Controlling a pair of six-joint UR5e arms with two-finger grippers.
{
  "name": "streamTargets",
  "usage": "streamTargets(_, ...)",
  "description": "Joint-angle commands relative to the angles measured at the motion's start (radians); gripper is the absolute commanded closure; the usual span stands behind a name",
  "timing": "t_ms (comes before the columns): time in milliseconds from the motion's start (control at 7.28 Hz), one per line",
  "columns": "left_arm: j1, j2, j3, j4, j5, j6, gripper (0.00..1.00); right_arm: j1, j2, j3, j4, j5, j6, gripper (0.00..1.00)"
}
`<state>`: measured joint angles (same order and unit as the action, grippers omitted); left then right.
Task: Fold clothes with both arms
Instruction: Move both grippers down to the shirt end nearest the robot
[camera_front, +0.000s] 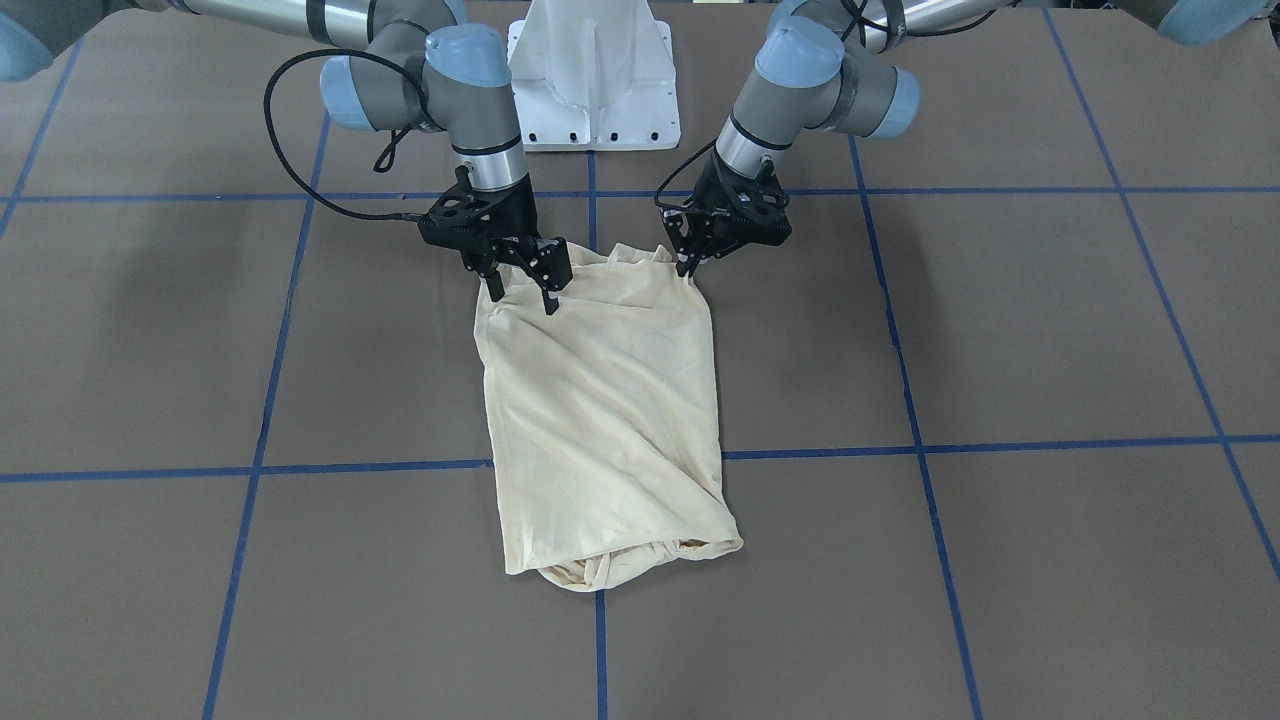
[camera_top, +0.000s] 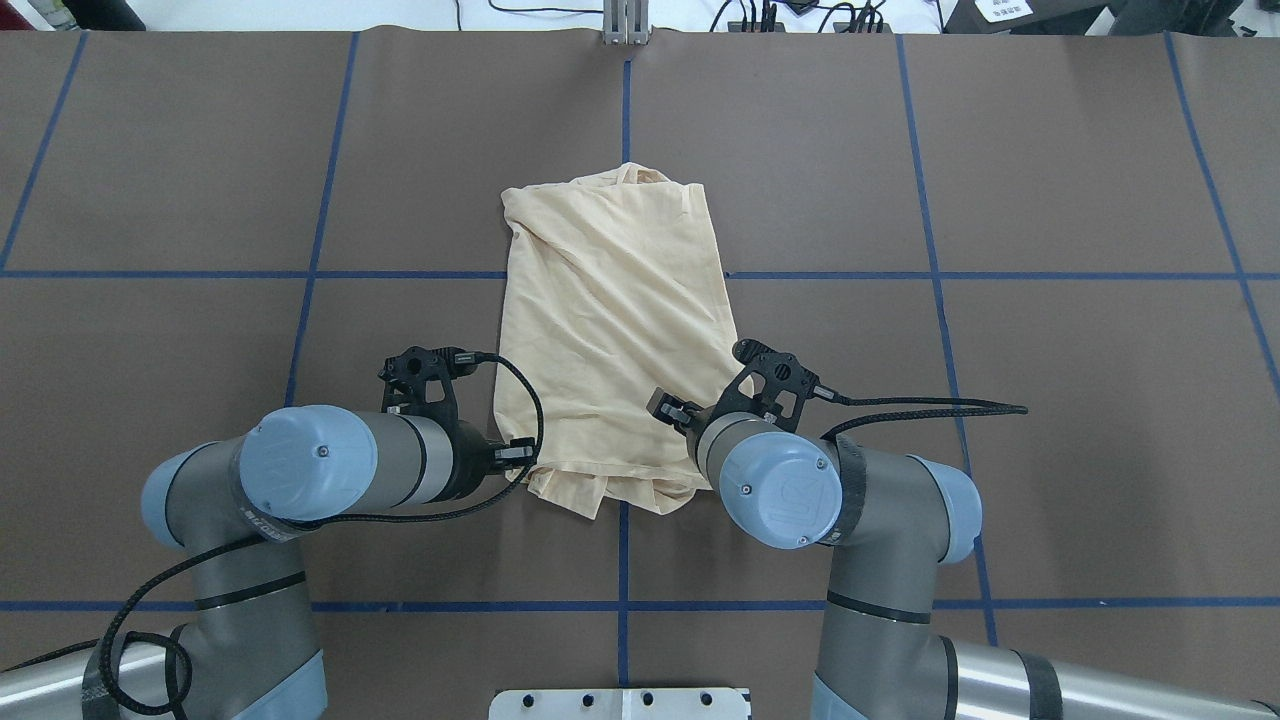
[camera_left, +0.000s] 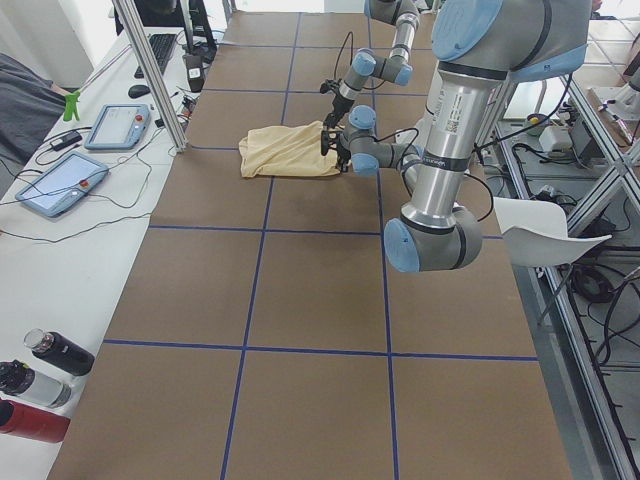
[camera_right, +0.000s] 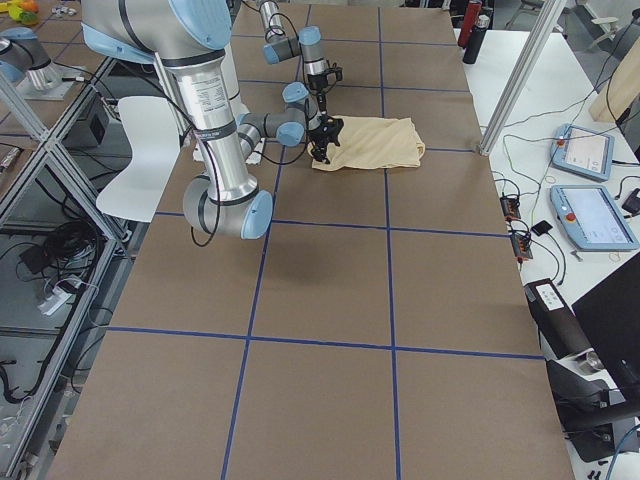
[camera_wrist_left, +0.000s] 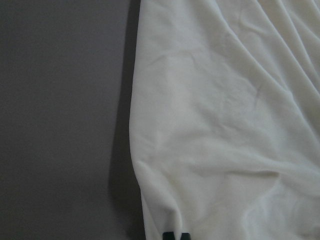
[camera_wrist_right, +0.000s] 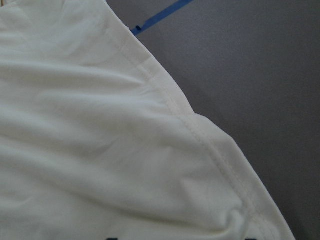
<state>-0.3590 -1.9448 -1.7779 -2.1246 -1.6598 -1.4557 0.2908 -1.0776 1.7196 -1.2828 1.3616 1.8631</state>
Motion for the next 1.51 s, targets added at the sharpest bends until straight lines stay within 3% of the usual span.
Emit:
streamTargets(0,0.0,0.0,0.0,0.0,0.0,0.0,1.0,-0.004,0.01,-0.017,-0.003,-0.004,0.005,0.14)
streamTargets(275,0.0,0.0,0.0,0.0,0.0,0.0,1.0,-0.004,0.033,-0.046,-0.001,-0.007,0.018,0.34)
streamTargets(549,0.0,0.003,0.0,0.0,0.0,0.0,1.0,-0.004,0.035,-0.04,0.002,-0.01,0.024,1.0)
streamTargets(1098,0.0,0.0,0.0,-0.002,0.0,0.0,1.0,-0.01,0.031,-0.031,0.002,-0.025,0.022,1.0)
streamTargets(1373,-0.001,0.003,-0.029,0.0,0.0,-0.002,1.0,-0.013,0.01,0.027,0.0,-0.025,0.018,1.0)
